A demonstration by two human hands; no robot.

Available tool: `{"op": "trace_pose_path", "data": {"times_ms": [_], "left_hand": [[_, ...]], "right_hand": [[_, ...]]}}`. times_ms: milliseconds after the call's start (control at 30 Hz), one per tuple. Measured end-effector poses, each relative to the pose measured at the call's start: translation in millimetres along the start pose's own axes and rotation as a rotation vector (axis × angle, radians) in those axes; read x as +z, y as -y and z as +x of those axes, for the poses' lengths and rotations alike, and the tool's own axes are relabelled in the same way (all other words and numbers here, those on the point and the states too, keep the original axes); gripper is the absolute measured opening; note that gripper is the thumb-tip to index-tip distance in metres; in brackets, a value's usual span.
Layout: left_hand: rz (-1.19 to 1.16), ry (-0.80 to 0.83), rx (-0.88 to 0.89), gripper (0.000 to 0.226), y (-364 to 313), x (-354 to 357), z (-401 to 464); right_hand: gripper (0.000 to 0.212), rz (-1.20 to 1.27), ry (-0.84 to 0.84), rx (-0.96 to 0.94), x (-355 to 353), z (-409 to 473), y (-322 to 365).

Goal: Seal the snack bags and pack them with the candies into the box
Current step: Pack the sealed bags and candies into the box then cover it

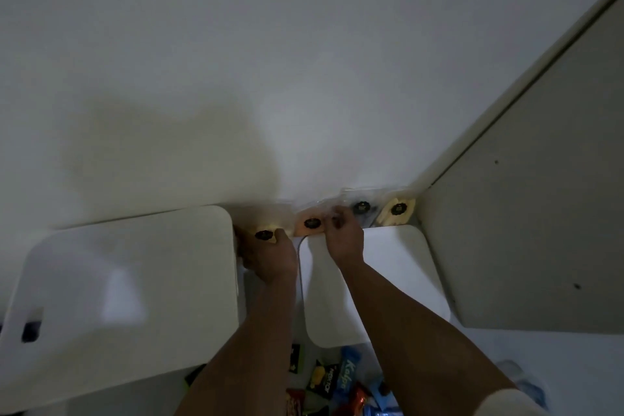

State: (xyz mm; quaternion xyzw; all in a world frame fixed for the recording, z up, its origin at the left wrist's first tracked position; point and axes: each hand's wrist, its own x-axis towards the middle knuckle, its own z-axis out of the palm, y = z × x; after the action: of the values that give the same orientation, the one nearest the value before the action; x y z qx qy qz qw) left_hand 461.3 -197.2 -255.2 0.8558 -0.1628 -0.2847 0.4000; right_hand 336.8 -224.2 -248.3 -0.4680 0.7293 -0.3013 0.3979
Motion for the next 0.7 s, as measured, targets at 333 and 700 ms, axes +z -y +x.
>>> {"op": "trace_pose_path", "data": {"times_ms": [333,700], "left_hand": [[0.046,-0.009,0.027,0.041,-10,-6,-2],[-0.090,0.418,-0.009,0.032,-8,-16,-8]], "right_hand": [[0.013,-0.031,0.074,-0.034,-9,6,-4],[0.013,0.133,0.082,0.077,-10,-33,10]]}}
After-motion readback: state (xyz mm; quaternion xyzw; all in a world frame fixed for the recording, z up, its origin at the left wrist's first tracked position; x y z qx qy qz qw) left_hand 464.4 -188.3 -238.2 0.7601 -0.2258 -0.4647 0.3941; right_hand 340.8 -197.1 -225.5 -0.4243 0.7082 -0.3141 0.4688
